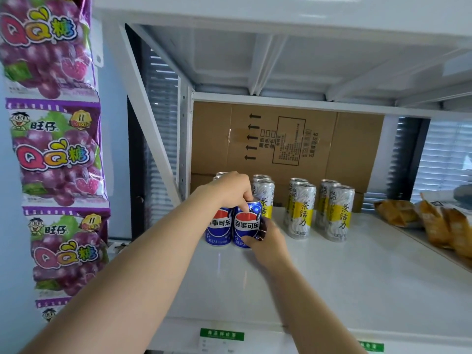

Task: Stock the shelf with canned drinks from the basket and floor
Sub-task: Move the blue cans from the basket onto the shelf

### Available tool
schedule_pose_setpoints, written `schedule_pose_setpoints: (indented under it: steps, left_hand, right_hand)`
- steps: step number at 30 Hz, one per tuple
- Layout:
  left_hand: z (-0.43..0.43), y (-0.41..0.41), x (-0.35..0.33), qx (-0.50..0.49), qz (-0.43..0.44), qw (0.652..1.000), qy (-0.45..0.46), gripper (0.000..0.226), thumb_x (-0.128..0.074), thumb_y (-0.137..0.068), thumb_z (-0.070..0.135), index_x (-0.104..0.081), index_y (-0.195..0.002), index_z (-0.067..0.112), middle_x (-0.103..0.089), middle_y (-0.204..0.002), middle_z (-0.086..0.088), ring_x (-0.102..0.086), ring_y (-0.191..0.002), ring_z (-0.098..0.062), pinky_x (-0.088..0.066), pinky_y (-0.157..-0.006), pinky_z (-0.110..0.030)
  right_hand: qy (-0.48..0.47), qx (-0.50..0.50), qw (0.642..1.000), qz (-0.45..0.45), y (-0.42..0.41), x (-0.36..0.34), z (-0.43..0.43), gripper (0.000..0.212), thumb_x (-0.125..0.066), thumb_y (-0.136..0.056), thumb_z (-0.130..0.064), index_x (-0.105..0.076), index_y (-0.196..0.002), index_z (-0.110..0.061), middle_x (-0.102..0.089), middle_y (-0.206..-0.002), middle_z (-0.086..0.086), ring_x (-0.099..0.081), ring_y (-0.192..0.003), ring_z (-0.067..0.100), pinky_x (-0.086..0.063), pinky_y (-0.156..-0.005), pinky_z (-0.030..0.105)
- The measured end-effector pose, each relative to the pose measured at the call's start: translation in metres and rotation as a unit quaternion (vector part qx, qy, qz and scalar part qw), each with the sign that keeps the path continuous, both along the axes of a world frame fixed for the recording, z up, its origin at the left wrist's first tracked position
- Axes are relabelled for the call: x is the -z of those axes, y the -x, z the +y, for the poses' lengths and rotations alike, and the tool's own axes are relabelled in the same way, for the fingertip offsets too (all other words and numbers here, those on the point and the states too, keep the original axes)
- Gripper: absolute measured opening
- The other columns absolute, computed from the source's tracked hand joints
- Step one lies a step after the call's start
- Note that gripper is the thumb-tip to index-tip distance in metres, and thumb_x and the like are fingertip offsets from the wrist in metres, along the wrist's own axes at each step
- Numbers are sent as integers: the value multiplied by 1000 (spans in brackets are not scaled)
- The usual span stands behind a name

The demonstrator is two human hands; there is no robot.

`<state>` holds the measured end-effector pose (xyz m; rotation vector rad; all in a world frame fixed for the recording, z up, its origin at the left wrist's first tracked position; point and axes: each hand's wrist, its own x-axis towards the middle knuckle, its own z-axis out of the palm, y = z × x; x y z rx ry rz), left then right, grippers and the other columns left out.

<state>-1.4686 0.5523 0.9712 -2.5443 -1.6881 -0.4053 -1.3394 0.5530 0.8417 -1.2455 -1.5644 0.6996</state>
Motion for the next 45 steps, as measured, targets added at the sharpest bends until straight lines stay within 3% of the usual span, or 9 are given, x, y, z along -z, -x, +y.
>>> schedule_pose_setpoints:
  steps: [12, 16, 19, 24, 30, 33, 37, 40, 45]
  left_hand:
    - [-4, 0, 5, -11, -27, 1000, 4, 43, -71, -86, 19, -63, -127, 12, -68, -121, -7, -65, -99, -22, -54, -85, -33]
    - [-15, 2, 14, -8, -61, 998, 23, 45, -62, -93, 22, -55, -136, 15, -57, -138, -9, -55, -123, -26, -45, -101, -37]
    - [-28, 8, 17, 5, -123, 992, 19, 46, -51, -100, 25, -44, -145, 20, -35, -155, -8, -32, -143, -24, -30, -114, -40]
    - [-58, 13, 22, 3, -320, 940, -119, 43, -51, -99, 28, -47, -142, 21, -50, -144, 0, -49, -131, -18, -38, -97, -25]
    - [-110, 11, 51, -23, -492, 861, -125, 36, -53, -98, 29, -55, -131, 14, -60, -131, -3, -56, -120, -16, -43, -97, -26]
    - [-149, 9, 69, -58, -507, 853, -108, 33, -51, -99, 29, -58, -126, 11, -63, -126, -4, -58, -113, -15, -40, -87, -20]
    - [-203, 5, 88, -86, -510, 852, -87, 35, -51, -99, 34, -60, -124, 11, -65, -121, -3, -60, -111, -17, -47, -92, -28]
    - [-250, -1, 102, -116, -540, 830, -75, 29, -50, -99, 33, -62, -114, 12, -68, -108, -4, -64, -101, -20, -52, -93, -39]
    - [-336, -2, 132, -161, -584, 791, -86, 12, -51, -99, 24, -59, -90, 20, -68, -99, -8, -66, -92, -25, -53, -83, -37]
  right_hand:
    - [7, 13, 999, -30, 0, -5, -9, 57, -74, -80, -9, -53, -132, -15, -67, -120, 1, -62, -109, 19, -48, -87, 28]
    - [42, 15, 999, -13, -1, -14, -26, 51, -71, -86, -19, -51, -132, -13, -66, -123, 3, -63, -110, 21, -52, -92, 36]
    - [50, 31, 997, -44, -5, -32, -41, 48, -59, -95, -30, -45, -137, -12, -61, -128, 5, -60, -108, 21, -50, -79, 26]
    - [18, 74, 993, -93, -10, -47, -65, 44, -49, -99, -37, -51, -136, -13, -64, -126, 6, -59, -113, 24, -46, -89, 30]
    - [-31, 75, 997, -19, -18, -46, -120, 28, -43, -102, -30, -63, -102, -10, -64, -91, 4, -58, -88, 23, -44, -76, 33]
    - [-22, 57, 998, 1, -20, -40, -151, 29, -42, -101, -33, -59, -87, -14, -60, -77, 1, -56, -76, 21, -49, -74, 40]
    - [-4, 14, 999, 36, -24, -36, -196, 29, -42, -100, -35, -62, -98, -14, -64, -84, 3, -61, -84, 23, -51, -86, 49]
    - [16, -38, 996, 81, -26, -33, -235, 22, -44, -102, -27, -60, -97, -14, -63, -91, 5, -60, -90, 23, -50, -89, 44]
    - [57, -106, 989, 89, -22, -15, -300, 23, -44, -102, -30, -61, -104, -15, -66, -95, 3, -62, -93, 21, -51, -89, 39]
